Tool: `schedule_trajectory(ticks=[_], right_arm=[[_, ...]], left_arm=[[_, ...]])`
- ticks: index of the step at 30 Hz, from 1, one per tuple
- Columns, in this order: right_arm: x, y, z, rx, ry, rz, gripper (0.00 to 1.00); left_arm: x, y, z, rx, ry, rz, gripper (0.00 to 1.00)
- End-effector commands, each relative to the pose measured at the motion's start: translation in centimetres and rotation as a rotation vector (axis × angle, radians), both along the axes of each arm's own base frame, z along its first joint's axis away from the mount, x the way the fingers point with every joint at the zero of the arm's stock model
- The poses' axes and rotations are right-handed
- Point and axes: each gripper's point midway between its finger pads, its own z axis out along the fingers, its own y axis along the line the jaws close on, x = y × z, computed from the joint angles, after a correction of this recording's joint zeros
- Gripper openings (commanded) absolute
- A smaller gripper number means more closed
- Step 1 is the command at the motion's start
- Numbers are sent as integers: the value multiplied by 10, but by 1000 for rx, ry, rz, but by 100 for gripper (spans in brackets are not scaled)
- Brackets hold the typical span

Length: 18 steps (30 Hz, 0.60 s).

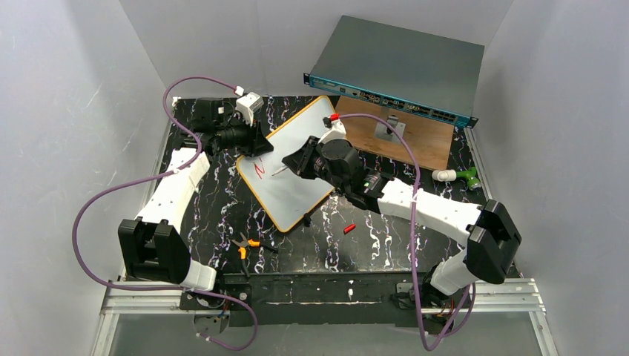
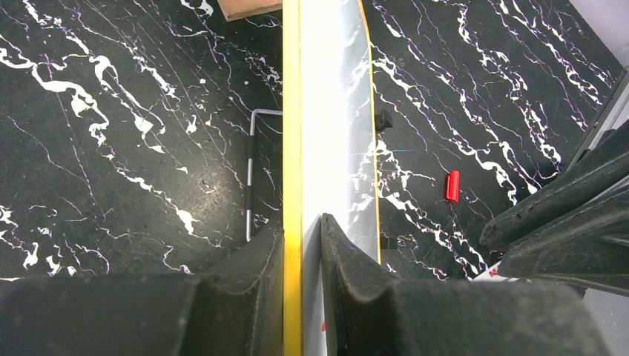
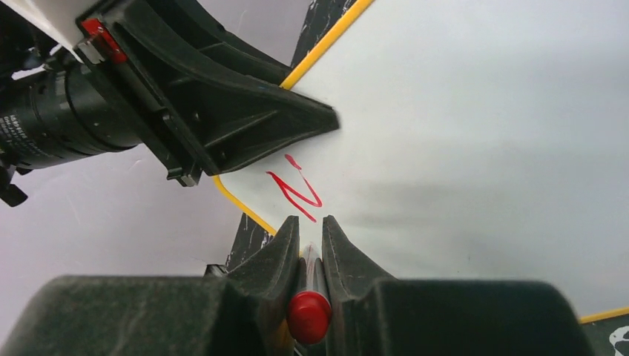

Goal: Write a sentence on the whiteboard

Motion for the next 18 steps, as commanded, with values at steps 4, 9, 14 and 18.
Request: schedule_trajectory(ticks=[4,9,14,18], right_arm=[[4,5,35,88,-111,53,1],[6,16,45,144,-127,88,1],[10,22,47,157,-131,97,1],[11,26,47,159,-128,101,1]], left_arm=[[3,9,-3,92,-58,-16,0],[5,9,-2,92,-59,-14,0],[4,9,-2,91,-57,-14,0],[3,10,-3,96,-58,-12,0]])
